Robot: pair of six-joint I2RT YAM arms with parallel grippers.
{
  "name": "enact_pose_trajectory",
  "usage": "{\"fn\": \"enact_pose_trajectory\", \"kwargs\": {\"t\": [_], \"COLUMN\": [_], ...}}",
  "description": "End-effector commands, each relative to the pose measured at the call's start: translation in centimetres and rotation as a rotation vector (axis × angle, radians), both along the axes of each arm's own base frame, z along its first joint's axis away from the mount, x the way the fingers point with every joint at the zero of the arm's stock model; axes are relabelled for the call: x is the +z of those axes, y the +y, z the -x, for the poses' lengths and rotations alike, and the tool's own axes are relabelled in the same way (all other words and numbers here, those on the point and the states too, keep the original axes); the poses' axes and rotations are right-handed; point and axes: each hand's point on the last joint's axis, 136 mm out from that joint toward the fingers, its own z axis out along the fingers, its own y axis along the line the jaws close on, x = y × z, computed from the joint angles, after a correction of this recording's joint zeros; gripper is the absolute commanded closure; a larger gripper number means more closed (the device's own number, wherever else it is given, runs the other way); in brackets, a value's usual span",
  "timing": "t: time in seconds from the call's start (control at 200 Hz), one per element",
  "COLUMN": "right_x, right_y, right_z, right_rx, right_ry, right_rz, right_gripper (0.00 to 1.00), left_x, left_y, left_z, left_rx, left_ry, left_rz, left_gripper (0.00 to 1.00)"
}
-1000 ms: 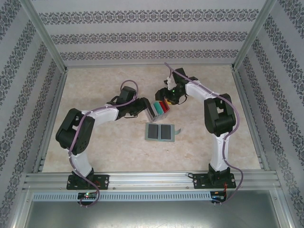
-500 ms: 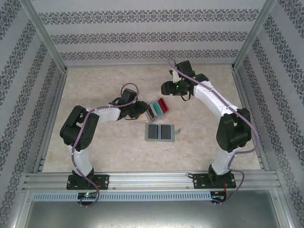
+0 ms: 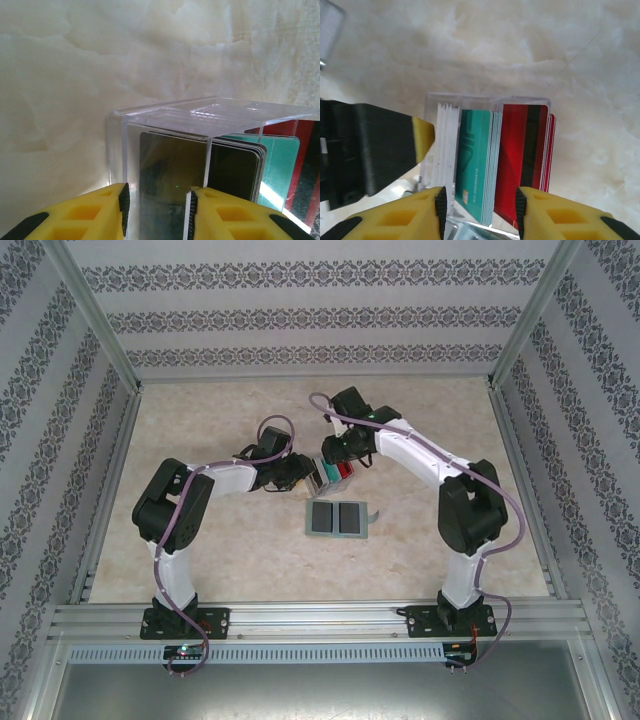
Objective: Put the credit cards into the card holder
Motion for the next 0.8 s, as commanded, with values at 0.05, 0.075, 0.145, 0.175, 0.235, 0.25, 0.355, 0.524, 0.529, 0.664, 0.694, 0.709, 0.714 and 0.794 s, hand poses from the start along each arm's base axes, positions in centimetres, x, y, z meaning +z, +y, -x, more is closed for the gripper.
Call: {"fn": "enact_pose_trajectory", "kwargs": {"t": [0.05,0.075,0.145,0.175,0.235,0.25,0.355,0.524,0.529,0.664,0.694,0.709,0.714,0.794], "right_x": [-1.1,-1.3,-1.8,-2.1,-2.5,-2.6,-3.2,-4.4,-4.4,-5.3,-5.5,-5.6,-5.6,-6.1], "right_y": [-0.3,-0.1,0.0,0.0,0.1,0.2,0.2,-0.6,-0.6,-0.5,-0.5,-0.7,-0.7,-0.6], "right_z": [-0.1,-0.1,-0.2,-0.2,-0.3,-0.2,-0.3,-0.6,-0.7,-0.6,-0.6,-0.6,-0.7,-0.6], "right_rx": [0.032,0.033,0.033,0.033,0.032,0.033,0.034,0.014,0.013,0.028,0.03,0.026,0.026,0.031], "right_ry": [-0.015,-0.015,-0.015,-0.013,-0.004,0.0,0.001,-0.003,-0.005,0.006,0.001,-0.002,-0.005,-0.006], "right_rz": [0.151,0.161,0.188,0.198,0.211,0.216,0.25,0.331,0.335,0.361,0.378,0.39,0.393,0.414], "right_gripper": [0.58,0.58,0.58,0.59,0.59,0.59,0.6,0.59,0.59,0.58,0.58,0.58,0.58,0.57], "left_x": [-2.6,-2.6,-2.5,-2.5,-2.5,-2.4,-2.3,-2.1,-2.1,-2.3,-2.3,-2.3,-2.3,-2.4], "left_y": [1.3,1.3,1.2,1.2,1.2,1.2,1.2,1.1,1.1,1.1,1.1,1.1,1.1,1.2], "left_z": [0.9,0.9,0.9,0.9,0.9,0.9,0.9,0.8,0.8,0.9,0.9,0.9,0.9,1.0], "left_rx": [0.024,0.024,0.022,0.022,0.023,0.023,0.025,0.035,0.035,0.042,0.045,0.044,0.044,0.047], "left_ry": [0.076,0.077,0.075,0.074,0.074,0.074,0.069,0.059,0.061,0.063,0.064,0.064,0.064,0.068], "left_rz": [-0.059,-0.059,-0.056,-0.055,-0.055,-0.054,-0.049,-0.034,-0.034,-0.03,-0.029,-0.029,-0.028,-0.03], "left_gripper": [0.65,0.65,0.65,0.65,0.65,0.65,0.65,0.65,0.65,0.65,0.65,0.65,0.65,0.65]}}
